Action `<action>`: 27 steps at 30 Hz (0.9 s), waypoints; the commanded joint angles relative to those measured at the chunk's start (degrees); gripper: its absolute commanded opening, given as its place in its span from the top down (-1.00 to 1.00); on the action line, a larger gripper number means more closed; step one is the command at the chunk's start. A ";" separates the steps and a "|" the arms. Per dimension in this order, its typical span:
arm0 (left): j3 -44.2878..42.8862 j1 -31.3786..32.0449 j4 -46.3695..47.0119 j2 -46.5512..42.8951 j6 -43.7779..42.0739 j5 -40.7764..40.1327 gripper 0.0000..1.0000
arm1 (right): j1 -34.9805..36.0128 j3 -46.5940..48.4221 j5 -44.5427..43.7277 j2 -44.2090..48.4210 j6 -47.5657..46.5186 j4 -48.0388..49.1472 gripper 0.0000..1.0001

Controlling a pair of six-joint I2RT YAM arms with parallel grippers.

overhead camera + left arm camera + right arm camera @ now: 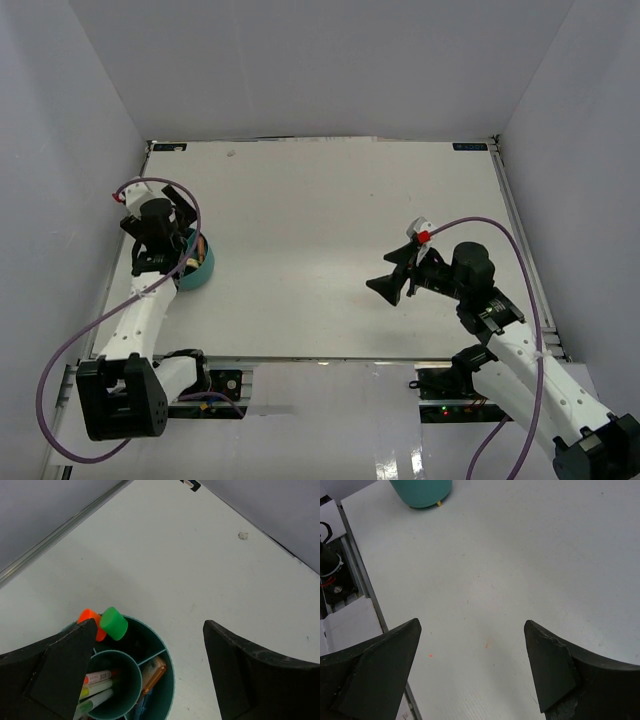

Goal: Sort the stationery into containers
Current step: Place the pen in the storage box, then reset both arms

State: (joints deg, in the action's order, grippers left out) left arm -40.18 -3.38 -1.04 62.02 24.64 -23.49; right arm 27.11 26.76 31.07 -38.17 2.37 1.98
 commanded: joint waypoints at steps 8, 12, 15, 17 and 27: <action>-16.48 1.96 -22.94 -13.49 -2.58 13.36 -0.96 | -0.13 12.16 -18.31 6.78 -1.05 -11.29 -0.80; -22.30 4.41 -31.20 -19.98 -4.25 21.88 -0.96 | -0.13 16.47 -27.80 10.57 -1.49 -16.21 -0.80; -24.41 4.78 -37.87 -25.51 -5.13 25.31 -0.96 | -0.13 17.80 -33.50 14.26 -2.11 -18.32 -0.80; -24.68 5.48 -39.47 -28.69 -5.66 26.38 -0.96 | -0.04 17.97 -36.69 17.15 -4.39 -19.46 -0.80; -24.51 12.34 -50.63 -44.25 -2.14 14.79 -0.96 | -0.13 16.57 -44.51 27.97 -5.71 -22.10 -0.80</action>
State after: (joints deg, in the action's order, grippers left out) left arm -64.31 7.70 -45.84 20.80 21.19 -4.67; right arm 27.07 43.07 -8.43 -12.21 -2.09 -19.64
